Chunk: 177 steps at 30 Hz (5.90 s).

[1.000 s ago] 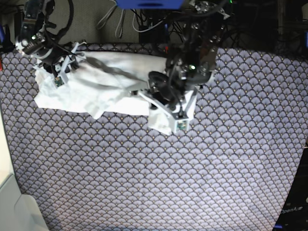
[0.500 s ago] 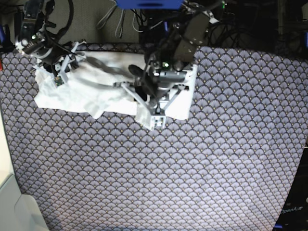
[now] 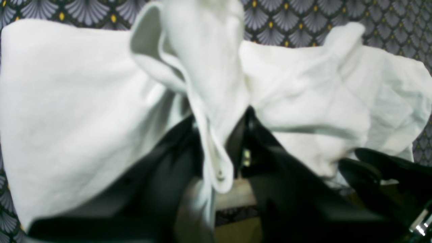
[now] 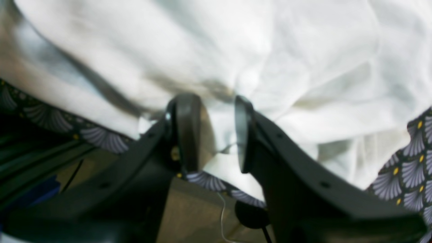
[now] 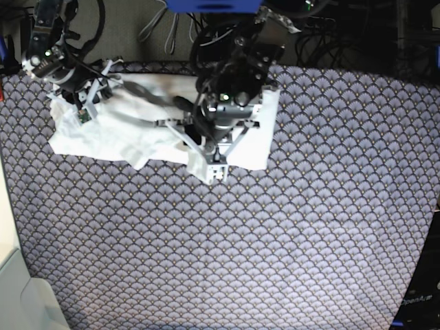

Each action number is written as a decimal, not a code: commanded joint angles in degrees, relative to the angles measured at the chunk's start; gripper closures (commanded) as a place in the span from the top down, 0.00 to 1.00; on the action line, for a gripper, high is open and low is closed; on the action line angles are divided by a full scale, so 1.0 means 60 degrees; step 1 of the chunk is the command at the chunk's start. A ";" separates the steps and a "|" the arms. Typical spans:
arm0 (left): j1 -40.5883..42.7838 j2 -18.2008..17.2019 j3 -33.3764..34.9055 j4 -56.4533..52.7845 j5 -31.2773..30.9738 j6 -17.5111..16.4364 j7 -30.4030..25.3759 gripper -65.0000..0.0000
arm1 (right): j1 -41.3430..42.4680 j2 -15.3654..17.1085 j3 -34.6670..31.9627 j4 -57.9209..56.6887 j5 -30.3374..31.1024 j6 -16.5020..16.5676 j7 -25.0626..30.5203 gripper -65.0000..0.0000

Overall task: Fold the T-shirt properly
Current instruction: 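Lay the folded end onto the shirt and pull the left gripper back, then grasp the shirt end beside the right gripper and pull it inward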

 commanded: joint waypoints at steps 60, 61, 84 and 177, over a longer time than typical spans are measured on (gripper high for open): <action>-0.0267 -0.1434 -0.0440 0.1651 -0.3626 -0.0049 -0.0623 0.97 | 0.0253 0.0131 0.0062 0.0214 -0.0005 -0.0009 0.0082 0.29; -0.0267 -0.1536 -0.0630 0.1651 -0.3861 -0.0049 -0.0623 0.97 | 0.0268 0.0145 0.0092 0.0214 -0.0005 -0.0009 0.0082 0.29; -0.0545 -0.2591 -0.2769 -0.0137 -0.5443 -0.0049 -0.0579 0.01 | 0.0854 -0.0265 0.2040 0.1650 0.0039 -0.0009 -0.0021 0.51; -0.0867 -0.2972 -0.2784 -0.0020 -0.5443 -0.0020 -0.0506 0.01 | 0.1792 -0.0455 0.2451 0.1313 0.2852 -0.0009 -0.3479 0.00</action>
